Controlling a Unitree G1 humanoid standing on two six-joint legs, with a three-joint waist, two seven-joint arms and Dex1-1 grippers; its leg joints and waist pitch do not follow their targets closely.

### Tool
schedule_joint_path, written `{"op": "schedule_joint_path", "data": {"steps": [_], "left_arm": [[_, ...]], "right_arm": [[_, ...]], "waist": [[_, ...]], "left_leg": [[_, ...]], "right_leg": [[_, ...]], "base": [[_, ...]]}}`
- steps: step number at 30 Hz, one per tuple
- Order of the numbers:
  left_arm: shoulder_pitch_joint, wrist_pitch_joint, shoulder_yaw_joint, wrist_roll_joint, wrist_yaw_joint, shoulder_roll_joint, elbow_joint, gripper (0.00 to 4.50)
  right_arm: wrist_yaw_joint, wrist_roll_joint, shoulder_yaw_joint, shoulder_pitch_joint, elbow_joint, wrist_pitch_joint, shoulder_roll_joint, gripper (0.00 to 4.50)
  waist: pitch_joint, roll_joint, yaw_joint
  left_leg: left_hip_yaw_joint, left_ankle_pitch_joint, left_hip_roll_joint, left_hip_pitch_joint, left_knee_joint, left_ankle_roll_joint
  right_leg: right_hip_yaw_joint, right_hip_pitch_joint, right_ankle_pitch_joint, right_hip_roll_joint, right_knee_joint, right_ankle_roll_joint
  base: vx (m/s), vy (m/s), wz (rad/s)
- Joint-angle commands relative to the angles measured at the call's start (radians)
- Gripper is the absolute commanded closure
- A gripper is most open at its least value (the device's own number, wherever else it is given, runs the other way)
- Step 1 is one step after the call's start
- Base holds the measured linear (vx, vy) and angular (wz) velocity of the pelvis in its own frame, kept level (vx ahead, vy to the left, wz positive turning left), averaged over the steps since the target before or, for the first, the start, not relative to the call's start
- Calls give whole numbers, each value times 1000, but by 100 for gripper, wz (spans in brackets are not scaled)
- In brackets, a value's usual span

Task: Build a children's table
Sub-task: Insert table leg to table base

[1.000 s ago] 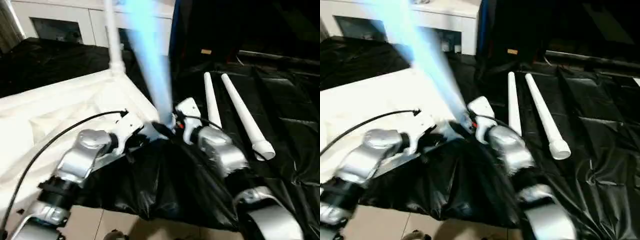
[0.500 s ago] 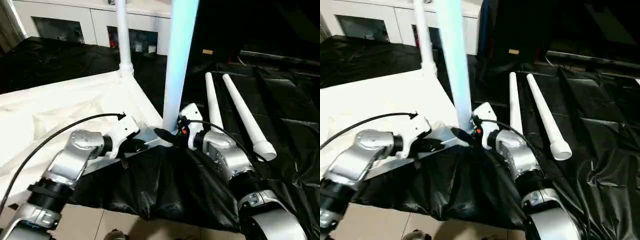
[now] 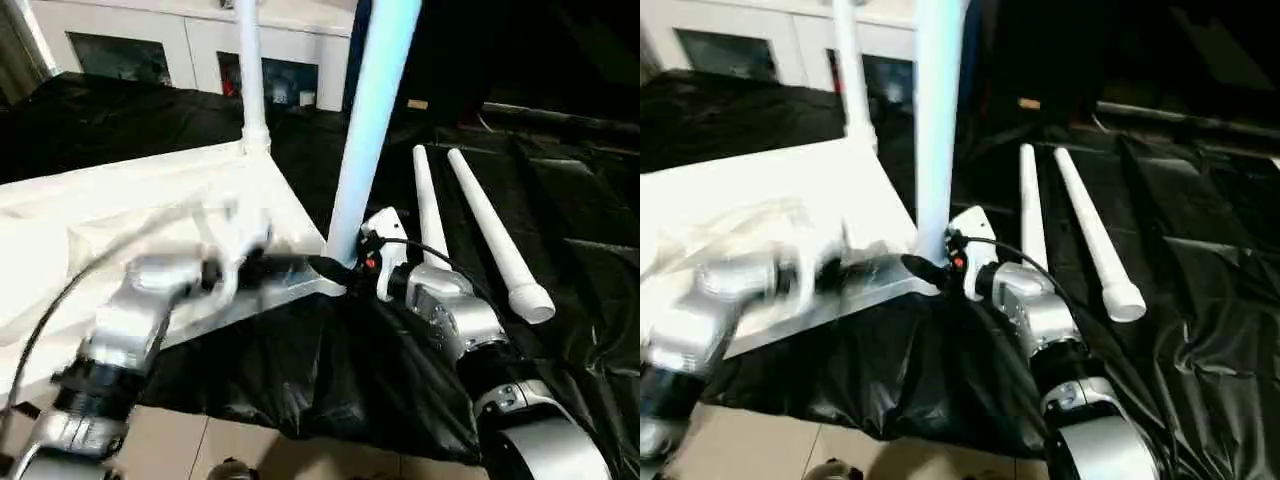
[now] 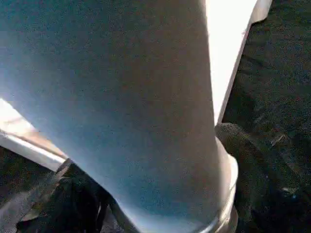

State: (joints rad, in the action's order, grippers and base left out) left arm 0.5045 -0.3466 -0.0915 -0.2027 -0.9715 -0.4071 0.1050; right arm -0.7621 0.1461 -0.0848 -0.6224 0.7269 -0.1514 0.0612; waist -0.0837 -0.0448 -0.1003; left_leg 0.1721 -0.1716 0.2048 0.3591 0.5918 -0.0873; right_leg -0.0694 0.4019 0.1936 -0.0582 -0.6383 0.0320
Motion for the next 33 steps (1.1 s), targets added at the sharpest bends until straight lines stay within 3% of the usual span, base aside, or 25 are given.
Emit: {"op": "schedule_joint_path", "data": {"steps": [1, 3, 5, 13, 22, 27, 33], "left_arm": [[15, 19, 28, -30, 27, 31, 10, 349], [29, 27, 41, -49, 38, 51, 22, 350], [58, 42, 57, -71, 56, 87, 44, 322], [122, -3, 57, -154, 8, 155, 76, 265], [130, -29, 64, -181, -44, 134, 104, 191], [119, -113, 67, -235, -137, 78, 103, 145], [138, -96, 40, -231, -164, 94, 111, 100]], "right_arm": [[-5, -7, -9, 1, 28, -18, -5, 162], [-7, -8, -10, -1, 31, -18, -7, 162], [-11, -9, -12, -5, 37, -18, -8, 162], [-15, -14, -14, -23, 60, -13, -8, 162], [-22, -11, -12, -27, 71, -13, -8, 162], [-55, -7, -24, -30, 78, -17, -6, 162], [-78, -17, -31, -36, 90, -11, -2, 162]], "waist": [[78, 15, -2], [80, 13, 0], [82, 11, 1], [83, 17, -5], [83, 21, -5], [81, 20, -6], [83, 19, -3]], "left_leg": [[-10, -226, 25, -5, -71, -19], [-8, -221, 25, -6, -69, -18], [-8, -211, 26, -5, -69, -15], [-9, -207, 26, -7, -68, -12], [-9, -219, 27, -10, -69, -15], [-8, -229, 26, -9, -71, -20], [-8, -203, 27, -8, -70, -15]], "right_leg": [[55, -59, 224, -86, 83, 199], [57, -57, 249, -87, 86, 185], [57, -56, 242, -85, 85, 180], [55, -55, 208, -85, 83, 192], [55, -54, 199, -84, 82, 202], [55, -53, 229, -84, 83, 203], [56, -56, 186, -84, 79, 208]], "base": [[0, 0, 0], [0, 0, 0], [0, 0, 0], [0, 0, 0], [0, 0, 0], [0, 0, 0], [0, 0, 0]]}}
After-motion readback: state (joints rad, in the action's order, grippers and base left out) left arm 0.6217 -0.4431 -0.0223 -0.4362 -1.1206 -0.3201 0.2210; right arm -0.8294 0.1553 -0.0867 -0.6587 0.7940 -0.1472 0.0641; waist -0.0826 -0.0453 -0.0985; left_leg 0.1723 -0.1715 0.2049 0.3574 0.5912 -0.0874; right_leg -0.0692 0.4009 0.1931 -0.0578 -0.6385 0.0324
